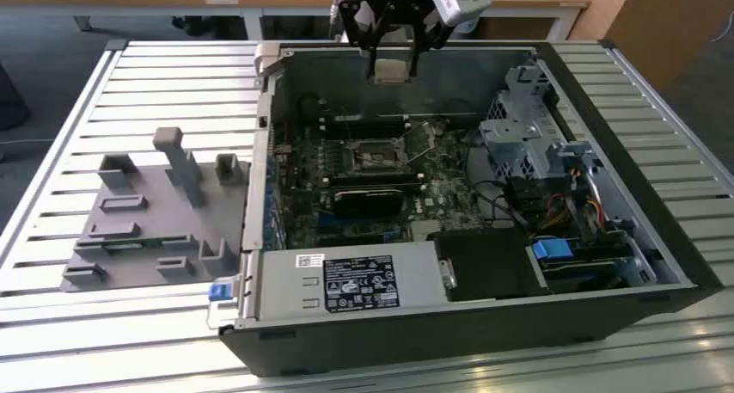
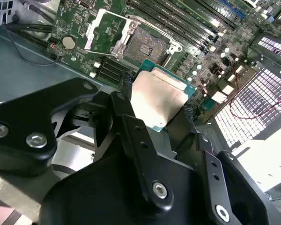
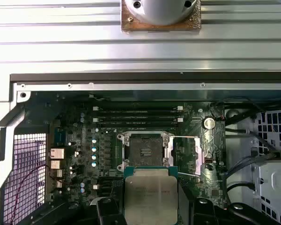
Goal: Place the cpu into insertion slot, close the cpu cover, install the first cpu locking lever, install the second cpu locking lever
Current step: 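Place the cpu into insertion slot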
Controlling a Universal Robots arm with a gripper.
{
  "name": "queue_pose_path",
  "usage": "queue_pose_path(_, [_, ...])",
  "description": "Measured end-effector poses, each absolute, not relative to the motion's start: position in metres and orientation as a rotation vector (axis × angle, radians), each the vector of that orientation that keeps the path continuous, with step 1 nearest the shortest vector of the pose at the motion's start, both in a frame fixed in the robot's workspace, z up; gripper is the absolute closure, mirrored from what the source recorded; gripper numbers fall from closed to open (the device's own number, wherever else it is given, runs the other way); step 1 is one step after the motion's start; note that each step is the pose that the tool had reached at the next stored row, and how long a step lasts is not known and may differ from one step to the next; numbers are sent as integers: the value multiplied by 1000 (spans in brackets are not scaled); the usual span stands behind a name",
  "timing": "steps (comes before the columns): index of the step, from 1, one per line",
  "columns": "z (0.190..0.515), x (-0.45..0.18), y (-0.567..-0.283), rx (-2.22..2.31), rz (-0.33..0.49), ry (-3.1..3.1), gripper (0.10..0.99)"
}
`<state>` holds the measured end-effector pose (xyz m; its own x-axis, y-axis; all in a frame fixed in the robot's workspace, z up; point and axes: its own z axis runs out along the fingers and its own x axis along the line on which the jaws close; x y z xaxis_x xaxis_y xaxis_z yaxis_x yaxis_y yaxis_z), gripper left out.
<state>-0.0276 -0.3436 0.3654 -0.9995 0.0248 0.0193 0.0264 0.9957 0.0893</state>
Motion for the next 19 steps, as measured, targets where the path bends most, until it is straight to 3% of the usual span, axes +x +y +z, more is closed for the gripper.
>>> queue_pose_path(19, [365,-28,-344,-137,-141,-3120,545])
